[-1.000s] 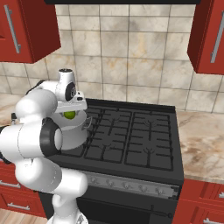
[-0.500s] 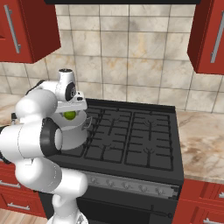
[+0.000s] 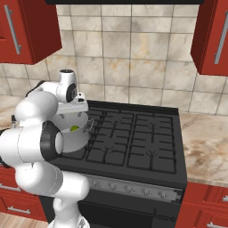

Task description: Put the onion and lime in the pot. Retrieve the spatula and lightly stir the vegetables in the pot.

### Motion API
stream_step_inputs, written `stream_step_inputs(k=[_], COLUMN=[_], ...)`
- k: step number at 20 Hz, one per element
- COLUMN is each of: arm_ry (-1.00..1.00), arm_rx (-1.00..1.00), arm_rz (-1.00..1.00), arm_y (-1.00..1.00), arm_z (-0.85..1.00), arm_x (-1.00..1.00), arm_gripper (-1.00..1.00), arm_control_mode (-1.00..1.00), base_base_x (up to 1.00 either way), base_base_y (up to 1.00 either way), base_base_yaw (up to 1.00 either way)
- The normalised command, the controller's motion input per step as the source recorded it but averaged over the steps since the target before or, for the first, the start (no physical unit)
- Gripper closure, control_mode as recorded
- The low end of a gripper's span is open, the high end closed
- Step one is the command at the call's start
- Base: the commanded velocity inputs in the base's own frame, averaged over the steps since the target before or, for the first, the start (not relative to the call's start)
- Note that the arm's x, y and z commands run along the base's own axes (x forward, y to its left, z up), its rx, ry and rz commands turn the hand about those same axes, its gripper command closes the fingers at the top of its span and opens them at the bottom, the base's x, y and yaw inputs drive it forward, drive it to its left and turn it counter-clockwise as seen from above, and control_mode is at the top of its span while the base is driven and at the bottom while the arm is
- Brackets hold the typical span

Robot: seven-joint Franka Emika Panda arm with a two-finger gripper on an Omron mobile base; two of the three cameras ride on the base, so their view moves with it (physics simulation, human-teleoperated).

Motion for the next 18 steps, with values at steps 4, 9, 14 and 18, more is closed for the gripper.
stream_step_inputs(k=[4, 9, 14, 18], arm_ry=[-0.09, -0.10, -0.20, -0.24], arm_rx=[0.07, 0.07, 0.09, 0.09], arm_rz=[0.00, 0.00, 0.03, 0.05], arm_y=[0.00, 0.00, 0.01, 0.25], arm_z=[0.15, 0.18, 0.28, 0.29], arm_x=[-0.29, -0.42, -0.77, -0.87], arm_gripper=[-1.00, -1.00, -1.00, -1.00], arm_control_mode=[-1.00, -1.00, -1.00, -1.00], base_base_x=[0.00, 0.00, 0.00, 0.00], base_base_y=[0.00, 0.00, 0.00, 0.00], base_base_yaw=[0.00, 0.00, 0.00, 0.00])
